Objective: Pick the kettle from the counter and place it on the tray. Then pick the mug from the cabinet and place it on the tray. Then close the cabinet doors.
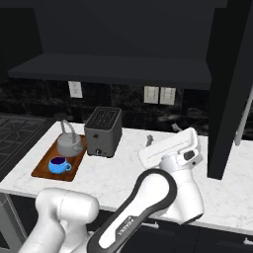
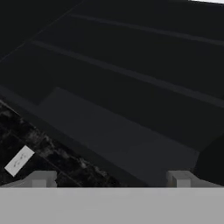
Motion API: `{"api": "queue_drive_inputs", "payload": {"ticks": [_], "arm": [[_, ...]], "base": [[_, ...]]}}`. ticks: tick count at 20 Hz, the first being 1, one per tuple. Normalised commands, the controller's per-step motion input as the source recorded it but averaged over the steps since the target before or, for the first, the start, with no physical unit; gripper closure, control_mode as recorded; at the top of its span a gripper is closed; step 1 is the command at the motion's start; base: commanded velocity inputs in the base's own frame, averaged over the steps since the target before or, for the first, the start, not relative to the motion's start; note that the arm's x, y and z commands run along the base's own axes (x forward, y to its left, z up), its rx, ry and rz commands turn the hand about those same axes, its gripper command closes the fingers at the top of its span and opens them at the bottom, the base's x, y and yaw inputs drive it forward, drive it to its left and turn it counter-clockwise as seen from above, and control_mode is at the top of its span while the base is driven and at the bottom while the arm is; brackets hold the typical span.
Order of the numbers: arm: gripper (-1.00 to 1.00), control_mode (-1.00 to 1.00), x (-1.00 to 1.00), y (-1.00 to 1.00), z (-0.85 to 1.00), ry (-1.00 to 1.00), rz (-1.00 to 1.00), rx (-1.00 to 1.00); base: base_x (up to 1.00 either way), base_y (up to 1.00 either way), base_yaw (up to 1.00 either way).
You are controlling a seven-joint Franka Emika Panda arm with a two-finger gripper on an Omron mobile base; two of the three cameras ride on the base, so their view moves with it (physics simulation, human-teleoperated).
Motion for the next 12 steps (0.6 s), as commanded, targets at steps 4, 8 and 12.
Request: {"api": "queue_drive_inputs", "payload": {"ticks": [4, 8, 12], "arm": [[-1.00, -1.00, 0.00, -0.68, 0.00, -0.08, -0.04, 0.02], [-1.00, -1.00, 0.00, -0.61, 0.00, -0.05, -0.02, 0.01], [-1.00, -1.00, 0.00, -0.59, 0.00, -0.05, -0.01, 0.01]], "base": [[0.00, 0.00, 0.00], [0.00, 0.00, 0.00], [0.00, 0.00, 0.00]]}}
